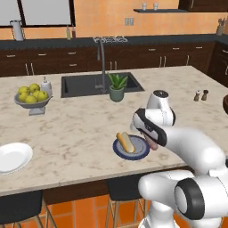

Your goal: Place one bun and one sausage from the bowl on each plate.

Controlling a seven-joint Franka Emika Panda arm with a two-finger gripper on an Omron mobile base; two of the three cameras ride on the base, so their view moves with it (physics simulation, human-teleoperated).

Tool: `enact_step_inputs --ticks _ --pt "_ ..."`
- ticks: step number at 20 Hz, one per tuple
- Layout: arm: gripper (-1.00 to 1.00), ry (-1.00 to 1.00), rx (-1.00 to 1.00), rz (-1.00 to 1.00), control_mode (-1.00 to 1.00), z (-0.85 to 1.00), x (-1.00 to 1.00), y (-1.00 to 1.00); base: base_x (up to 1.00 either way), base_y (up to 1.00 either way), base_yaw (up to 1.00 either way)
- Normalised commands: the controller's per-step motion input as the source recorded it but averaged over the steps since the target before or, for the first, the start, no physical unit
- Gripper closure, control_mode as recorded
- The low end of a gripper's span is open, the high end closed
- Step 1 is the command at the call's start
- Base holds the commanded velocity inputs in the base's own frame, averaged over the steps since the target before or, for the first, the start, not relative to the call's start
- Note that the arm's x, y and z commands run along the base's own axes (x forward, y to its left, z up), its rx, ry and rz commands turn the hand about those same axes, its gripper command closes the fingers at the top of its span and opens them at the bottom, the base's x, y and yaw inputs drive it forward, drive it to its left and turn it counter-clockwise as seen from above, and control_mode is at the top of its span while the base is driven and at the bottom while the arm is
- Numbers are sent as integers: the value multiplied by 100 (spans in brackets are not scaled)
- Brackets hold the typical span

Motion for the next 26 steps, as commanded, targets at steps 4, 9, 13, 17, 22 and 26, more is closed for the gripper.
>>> enact_step_inputs --ticks 4,9,13,17,22,26 --pt "100 0 0 0 -100 -41 28 0 0 0 0" --pt "100 0 0 0 -100 -39 40 2 0 0 0" --pt "100 0 0 0 -100 -29 48 5 0 0 0" --pt "100 0 0 0 -100 -22 40 0 0 0 0" --pt "100 0 0 0 -100 -39 41 0 0 0 0" --pt "100 -1 0 0 -100 -39 43 0 0 0 0"
